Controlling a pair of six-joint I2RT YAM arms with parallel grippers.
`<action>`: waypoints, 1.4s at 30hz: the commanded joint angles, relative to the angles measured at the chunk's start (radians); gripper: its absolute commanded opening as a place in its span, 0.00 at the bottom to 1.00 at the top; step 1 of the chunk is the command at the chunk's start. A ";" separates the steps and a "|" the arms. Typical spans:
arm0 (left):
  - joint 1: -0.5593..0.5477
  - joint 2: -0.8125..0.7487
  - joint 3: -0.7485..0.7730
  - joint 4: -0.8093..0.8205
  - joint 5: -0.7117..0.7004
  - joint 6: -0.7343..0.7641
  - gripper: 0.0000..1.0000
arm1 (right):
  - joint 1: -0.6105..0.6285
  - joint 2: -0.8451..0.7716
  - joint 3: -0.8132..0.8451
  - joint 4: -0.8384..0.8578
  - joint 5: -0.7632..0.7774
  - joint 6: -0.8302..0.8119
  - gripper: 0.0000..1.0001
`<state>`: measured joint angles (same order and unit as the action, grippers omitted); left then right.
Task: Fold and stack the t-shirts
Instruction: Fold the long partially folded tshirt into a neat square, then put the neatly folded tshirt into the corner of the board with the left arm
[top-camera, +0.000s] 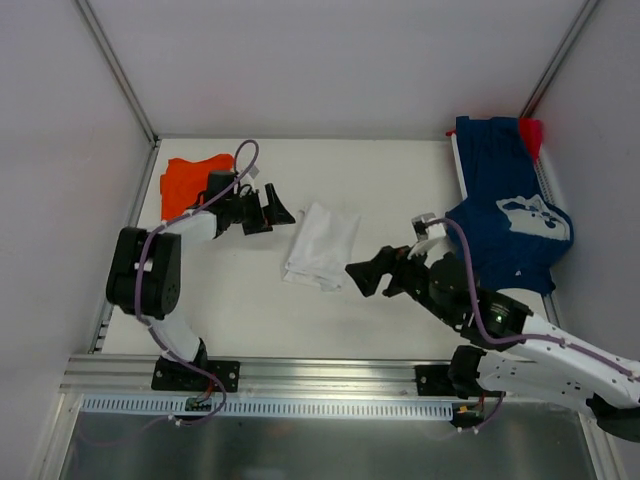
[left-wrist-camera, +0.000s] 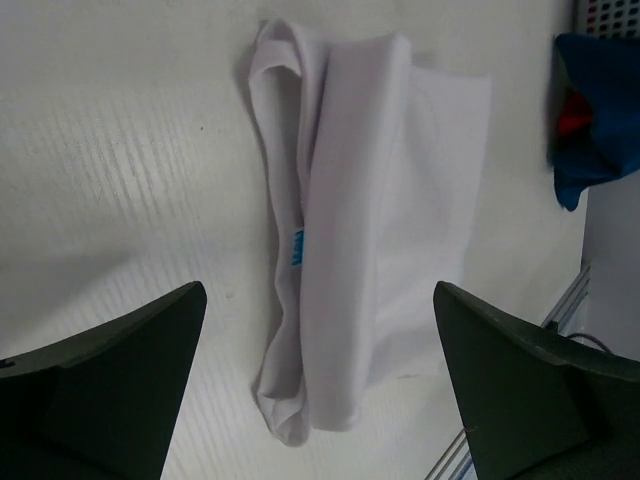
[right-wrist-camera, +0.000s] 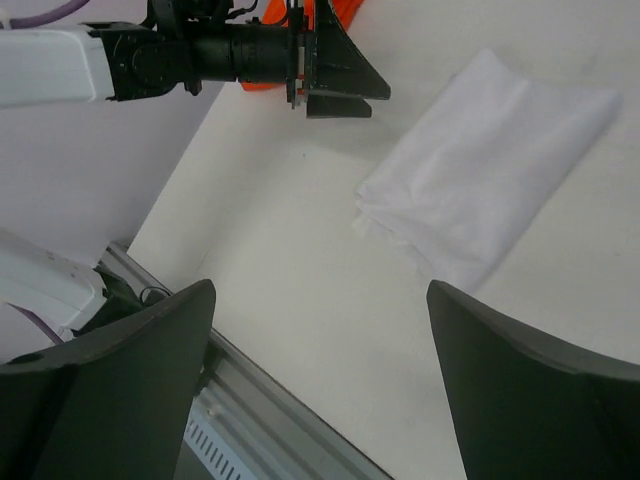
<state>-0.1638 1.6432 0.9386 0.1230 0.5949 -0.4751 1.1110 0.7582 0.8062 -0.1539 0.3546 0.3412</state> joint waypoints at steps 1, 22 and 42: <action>-0.002 0.118 0.071 -0.037 0.167 0.076 0.99 | 0.036 -0.129 -0.080 -0.159 0.121 0.084 0.91; -0.120 0.302 0.075 0.001 0.106 0.053 0.99 | 0.108 -0.246 -0.082 -0.346 0.254 0.162 0.91; -0.232 0.412 0.109 0.049 0.025 -0.011 0.00 | 0.119 -0.421 -0.133 -0.435 0.277 0.220 0.91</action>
<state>-0.3744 2.0277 1.0554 0.2676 0.7288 -0.5167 1.2221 0.3721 0.6842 -0.5636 0.6098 0.5388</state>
